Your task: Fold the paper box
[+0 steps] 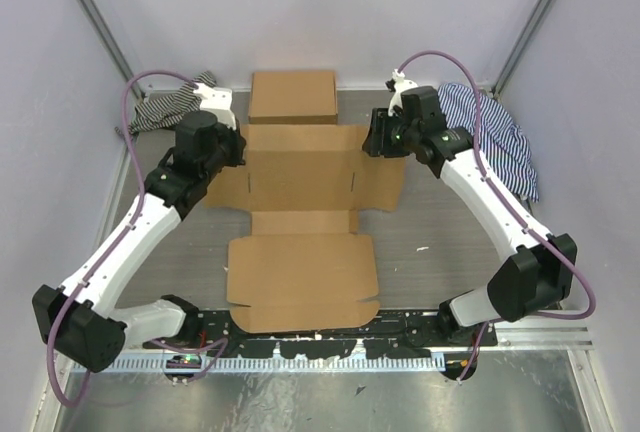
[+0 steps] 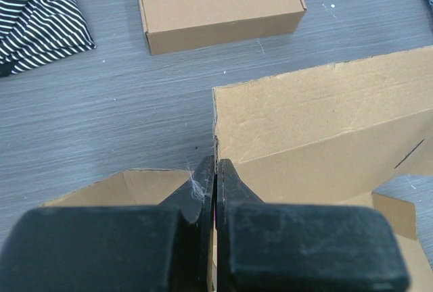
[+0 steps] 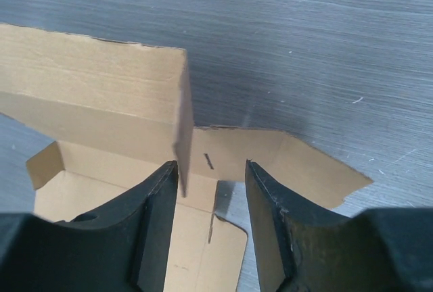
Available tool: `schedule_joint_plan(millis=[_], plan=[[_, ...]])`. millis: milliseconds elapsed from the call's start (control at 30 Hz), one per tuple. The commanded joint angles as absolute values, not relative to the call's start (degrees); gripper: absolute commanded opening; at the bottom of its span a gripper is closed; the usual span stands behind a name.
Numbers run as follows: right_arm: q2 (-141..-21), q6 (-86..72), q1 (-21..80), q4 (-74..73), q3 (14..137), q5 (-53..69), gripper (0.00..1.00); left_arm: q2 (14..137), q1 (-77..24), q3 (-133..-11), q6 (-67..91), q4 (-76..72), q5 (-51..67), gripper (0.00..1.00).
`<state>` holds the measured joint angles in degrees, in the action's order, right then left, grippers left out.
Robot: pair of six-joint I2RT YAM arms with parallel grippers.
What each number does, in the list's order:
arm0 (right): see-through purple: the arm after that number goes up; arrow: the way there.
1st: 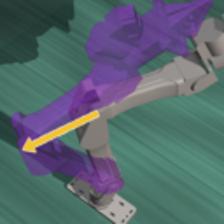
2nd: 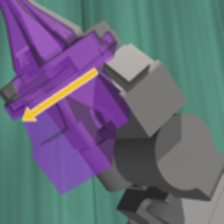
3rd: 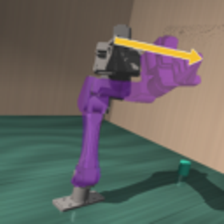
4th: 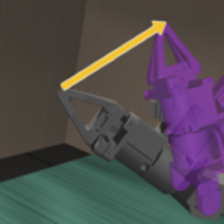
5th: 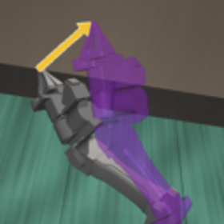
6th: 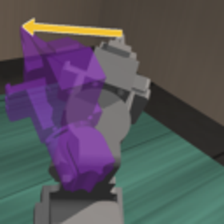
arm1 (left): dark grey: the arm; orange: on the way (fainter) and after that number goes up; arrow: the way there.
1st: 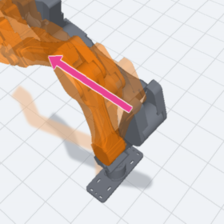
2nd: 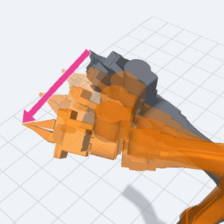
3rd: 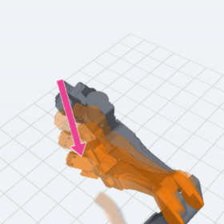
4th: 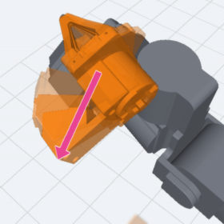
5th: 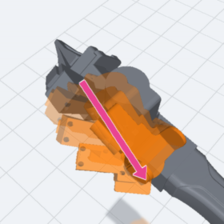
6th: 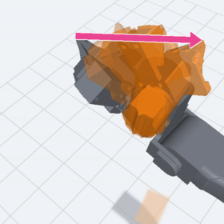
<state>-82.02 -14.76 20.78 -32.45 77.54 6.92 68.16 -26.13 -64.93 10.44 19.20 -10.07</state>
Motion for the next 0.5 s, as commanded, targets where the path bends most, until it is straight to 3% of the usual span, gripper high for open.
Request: schedule_joint_plan(millis=[0,467], plan=[[-81.1,-13.0,20.6,-34.7,83.6,12.8,0.5,65.1,-27.5,-62.1,8.3,14.7,-12.2,0.05],[-85.4,-13.5,20.6,-43.7,90.9,15.8,0.46,56.2,-30.2,-54.0,6.1,7.3,-12.7,0.04]])
